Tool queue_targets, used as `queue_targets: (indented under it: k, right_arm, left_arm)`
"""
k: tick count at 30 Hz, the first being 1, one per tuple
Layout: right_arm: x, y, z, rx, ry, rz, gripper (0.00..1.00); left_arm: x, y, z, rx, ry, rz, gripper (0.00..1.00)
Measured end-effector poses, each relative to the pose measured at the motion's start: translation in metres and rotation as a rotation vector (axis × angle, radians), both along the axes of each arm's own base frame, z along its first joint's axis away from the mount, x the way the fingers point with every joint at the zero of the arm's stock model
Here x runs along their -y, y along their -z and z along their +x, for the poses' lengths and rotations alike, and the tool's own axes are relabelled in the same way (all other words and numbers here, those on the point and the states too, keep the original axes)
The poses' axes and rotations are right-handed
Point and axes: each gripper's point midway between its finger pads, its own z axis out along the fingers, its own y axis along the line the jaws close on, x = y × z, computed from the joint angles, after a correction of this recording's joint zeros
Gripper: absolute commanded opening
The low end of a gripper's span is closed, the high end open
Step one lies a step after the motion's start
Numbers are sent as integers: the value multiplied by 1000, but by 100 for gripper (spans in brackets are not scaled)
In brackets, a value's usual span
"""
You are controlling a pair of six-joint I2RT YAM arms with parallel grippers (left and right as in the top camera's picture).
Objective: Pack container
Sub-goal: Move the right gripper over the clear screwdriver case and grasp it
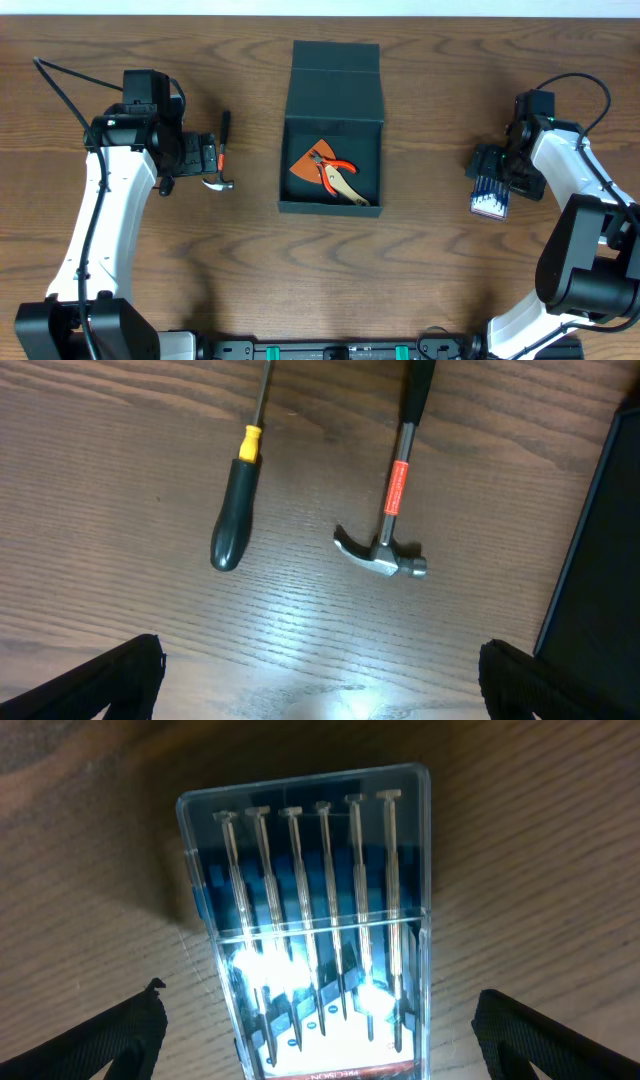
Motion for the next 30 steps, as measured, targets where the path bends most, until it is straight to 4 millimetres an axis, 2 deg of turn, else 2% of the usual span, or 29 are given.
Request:
queue_targets:
  k: [6,16,30]
  right_arm:
    - [1,3,4,8,-3,-2,99]
    - [1,25,1,-43,-10,5,99]
    - [1,26,4,-35,-32,-1,99]
  left_arm:
    - [0,0,0,0,0,0,98]
    - [0,0,-1,-4,0,0,99]
    - [0,0,-1,-5,0,0,99]
